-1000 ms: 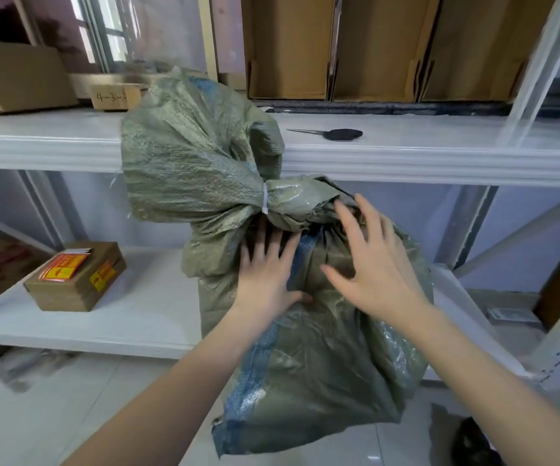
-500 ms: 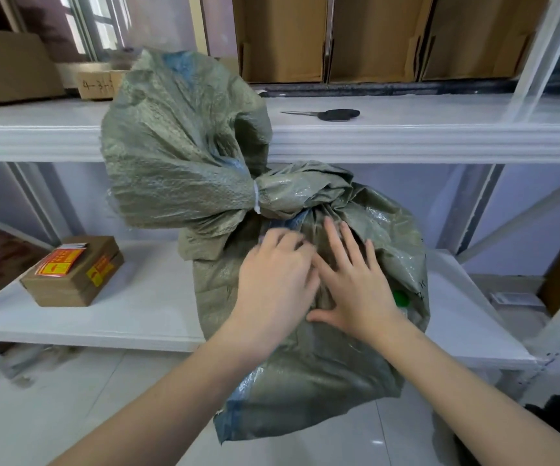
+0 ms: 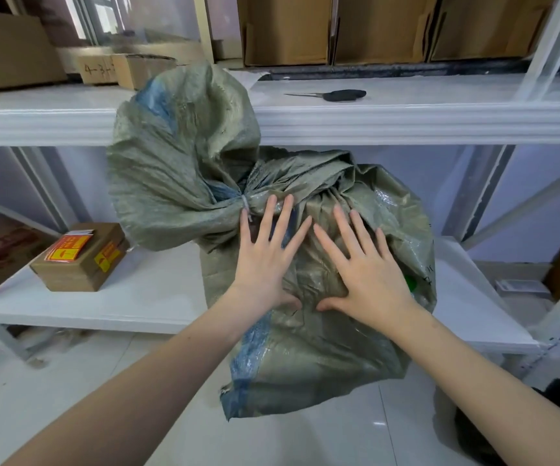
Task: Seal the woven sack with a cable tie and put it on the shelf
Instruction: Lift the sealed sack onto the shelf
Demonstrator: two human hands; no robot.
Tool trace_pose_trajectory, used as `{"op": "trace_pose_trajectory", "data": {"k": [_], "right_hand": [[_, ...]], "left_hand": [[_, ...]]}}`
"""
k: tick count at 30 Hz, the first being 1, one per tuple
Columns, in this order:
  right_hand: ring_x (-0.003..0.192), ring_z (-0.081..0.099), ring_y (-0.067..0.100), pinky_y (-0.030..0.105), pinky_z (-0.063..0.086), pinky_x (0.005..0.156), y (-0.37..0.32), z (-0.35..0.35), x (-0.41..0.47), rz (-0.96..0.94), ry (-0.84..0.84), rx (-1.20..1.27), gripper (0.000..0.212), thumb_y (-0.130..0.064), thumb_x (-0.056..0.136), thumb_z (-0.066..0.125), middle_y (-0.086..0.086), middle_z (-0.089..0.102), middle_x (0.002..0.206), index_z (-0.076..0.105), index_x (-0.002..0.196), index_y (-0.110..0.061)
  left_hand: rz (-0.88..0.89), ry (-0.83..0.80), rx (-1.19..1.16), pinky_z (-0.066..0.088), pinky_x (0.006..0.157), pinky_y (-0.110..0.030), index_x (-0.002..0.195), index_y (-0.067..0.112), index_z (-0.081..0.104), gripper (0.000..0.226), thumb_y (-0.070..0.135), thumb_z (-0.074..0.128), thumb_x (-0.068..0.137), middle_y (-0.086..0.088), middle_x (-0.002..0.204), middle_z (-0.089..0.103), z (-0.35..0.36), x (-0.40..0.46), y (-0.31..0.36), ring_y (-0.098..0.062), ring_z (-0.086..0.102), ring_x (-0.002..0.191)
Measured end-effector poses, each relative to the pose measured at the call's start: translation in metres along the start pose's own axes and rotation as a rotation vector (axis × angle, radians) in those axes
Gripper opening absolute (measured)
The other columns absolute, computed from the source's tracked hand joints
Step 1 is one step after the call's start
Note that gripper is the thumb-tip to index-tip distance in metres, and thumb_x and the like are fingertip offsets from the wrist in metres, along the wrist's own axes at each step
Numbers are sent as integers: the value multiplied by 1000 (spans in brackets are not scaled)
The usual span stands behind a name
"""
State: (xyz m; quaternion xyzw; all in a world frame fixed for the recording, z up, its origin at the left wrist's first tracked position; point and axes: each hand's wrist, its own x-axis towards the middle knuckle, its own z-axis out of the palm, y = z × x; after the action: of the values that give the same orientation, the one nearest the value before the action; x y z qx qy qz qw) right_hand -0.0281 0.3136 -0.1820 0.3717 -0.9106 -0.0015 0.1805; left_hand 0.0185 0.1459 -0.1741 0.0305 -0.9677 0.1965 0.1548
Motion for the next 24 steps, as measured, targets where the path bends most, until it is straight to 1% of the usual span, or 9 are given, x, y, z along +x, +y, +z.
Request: {"op": "trace_pose_trajectory", "data": {"k": [2,5,7,9,10,13,16,21,24], "right_hand": [[141,-22,32,55,-2,111,3,2,-13,-10,-62,-33,127,-67,57,68,11,-24,154,-16,145,-30],[139,-27,31,57,-1,112,6,16,-28,-2,-159,-54,127,-58,64,71,8,-31,152,-27,140,-32],[140,-23,32,58,7,112,7,23,-25,34,-145,-57,127,-51,65,74,8,-25,154,-26,140,-34],[142,-14,34,59,14,111,7,26,-16,64,-107,-60,128,-46,62,77,9,-16,157,-21,142,-33],[143,-12,35,58,14,112,8,28,-11,70,-108,-62,127,-45,63,77,9,-15,157,-22,142,-32],[143,-14,35,56,13,113,17,33,3,86,-112,-72,126,-40,68,75,9,-18,157,-30,137,-29],[144,-14,34,55,16,113,29,36,17,103,-117,-97,125,-38,71,74,10,-12,158,-34,134,-28],[144,-13,33,52,27,112,45,47,40,152,-122,-115,124,-27,75,73,12,-3,158,-35,134,-25],[144,-12,34,55,25,110,48,57,56,177,-129,-93,114,-33,79,68,12,-4,158,-29,139,-24]], "left_hand": [[-23,11,-1,-12,107,-66,146,23,-24,139,82,62,54,-16,155,-28,4,4,0,-40,-24,142],[-30,20,-13,-10,108,-66,147,23,-24,139,83,61,53,-16,155,-28,10,7,-2,-39,-24,142],[-29,27,-10,-8,109,-66,147,23,-23,138,83,60,54,-16,155,-28,13,9,-2,-39,-24,142],[-31,27,-7,-6,109,-67,147,24,-22,136,83,60,55,-16,155,-28,15,13,-1,-40,-24,142],[-36,26,-6,-6,109,-67,147,24,-22,135,83,59,56,-17,155,-28,15,17,-1,-40,-24,142],[-55,30,2,-6,109,-67,147,25,-21,133,85,56,57,-19,155,-28,19,32,0,-41,-23,142],[-64,34,6,-7,108,-68,147,25,-21,130,85,53,58,-20,154,-28,24,47,4,-43,-22,142],[-88,40,-15,-8,106,-69,148,25,-19,126,84,51,61,-21,155,-24,31,72,8,-44,-21,142],[-101,15,-2,-4,108,-69,148,26,-18,123,82,51,64,-19,156,-23,41,88,8,-42,-19,143]]}}
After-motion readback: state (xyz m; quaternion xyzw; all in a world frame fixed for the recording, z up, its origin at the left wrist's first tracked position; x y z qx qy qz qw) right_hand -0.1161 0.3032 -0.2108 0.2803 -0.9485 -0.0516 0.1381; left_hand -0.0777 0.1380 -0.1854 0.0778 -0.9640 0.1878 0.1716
